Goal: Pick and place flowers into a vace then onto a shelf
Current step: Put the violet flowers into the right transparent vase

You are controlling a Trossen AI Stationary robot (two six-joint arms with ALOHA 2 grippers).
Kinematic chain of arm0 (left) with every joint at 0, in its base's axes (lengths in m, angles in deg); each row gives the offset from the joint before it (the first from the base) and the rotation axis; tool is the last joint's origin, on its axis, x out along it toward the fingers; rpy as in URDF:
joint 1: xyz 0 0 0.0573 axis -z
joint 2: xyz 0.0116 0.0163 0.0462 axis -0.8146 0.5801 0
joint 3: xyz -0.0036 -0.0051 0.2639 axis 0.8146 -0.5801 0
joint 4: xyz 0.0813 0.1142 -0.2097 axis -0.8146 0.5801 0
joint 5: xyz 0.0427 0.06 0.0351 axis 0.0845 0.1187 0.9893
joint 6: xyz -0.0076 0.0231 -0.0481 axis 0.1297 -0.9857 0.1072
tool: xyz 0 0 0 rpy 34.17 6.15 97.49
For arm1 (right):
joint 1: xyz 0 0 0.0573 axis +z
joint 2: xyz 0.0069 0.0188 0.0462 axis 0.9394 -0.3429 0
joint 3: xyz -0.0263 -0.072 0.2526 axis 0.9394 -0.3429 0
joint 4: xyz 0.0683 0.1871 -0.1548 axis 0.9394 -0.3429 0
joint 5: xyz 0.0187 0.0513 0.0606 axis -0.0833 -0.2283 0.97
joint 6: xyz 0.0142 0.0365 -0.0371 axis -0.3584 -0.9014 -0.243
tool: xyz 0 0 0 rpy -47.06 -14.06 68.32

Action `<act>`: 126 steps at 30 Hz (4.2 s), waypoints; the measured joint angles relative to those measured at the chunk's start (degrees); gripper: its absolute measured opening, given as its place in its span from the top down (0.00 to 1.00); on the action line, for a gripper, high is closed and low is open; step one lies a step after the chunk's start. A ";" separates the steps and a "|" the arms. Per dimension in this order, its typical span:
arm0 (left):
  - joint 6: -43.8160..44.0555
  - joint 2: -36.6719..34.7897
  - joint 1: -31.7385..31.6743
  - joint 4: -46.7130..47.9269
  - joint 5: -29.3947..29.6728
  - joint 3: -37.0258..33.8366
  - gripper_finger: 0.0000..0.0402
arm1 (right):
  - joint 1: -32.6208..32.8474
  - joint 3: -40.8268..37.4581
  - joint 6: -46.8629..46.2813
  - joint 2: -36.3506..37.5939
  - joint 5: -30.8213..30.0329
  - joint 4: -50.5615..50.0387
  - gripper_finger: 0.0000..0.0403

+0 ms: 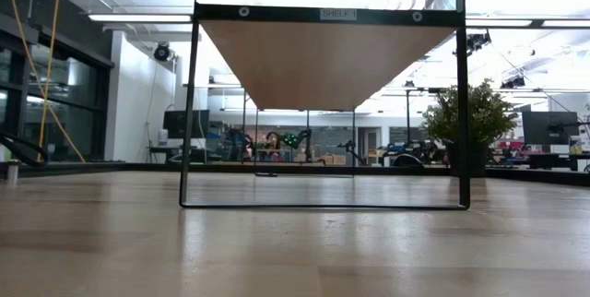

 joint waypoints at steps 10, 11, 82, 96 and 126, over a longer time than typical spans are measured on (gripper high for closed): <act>0.01 0.00 0.00 0.02 0.00 0.00 0.42 | 0.00 0.00 0.13 0.01 1.07 0.03 1.00; 0.00 0.00 -0.01 0.02 0.00 0.00 0.42 | 0.00 0.00 0.13 0.01 1.08 0.03 1.00; -1.46 0.00 -0.01 0.02 -0.04 0.00 0.42 | -2.43 0.04 -4.76 1.22 13.83 -2.86 0.91; -1.44 0.00 0.01 -0.02 -0.02 0.00 0.42 | -2.01 0.04 -4.79 1.20 15.72 -2.77 0.94; -1.55 0.00 -0.01 -1.42 -0.02 -0.01 0.42 | -1.18 0.04 -7.45 1.18 19.24 -2.73 0.78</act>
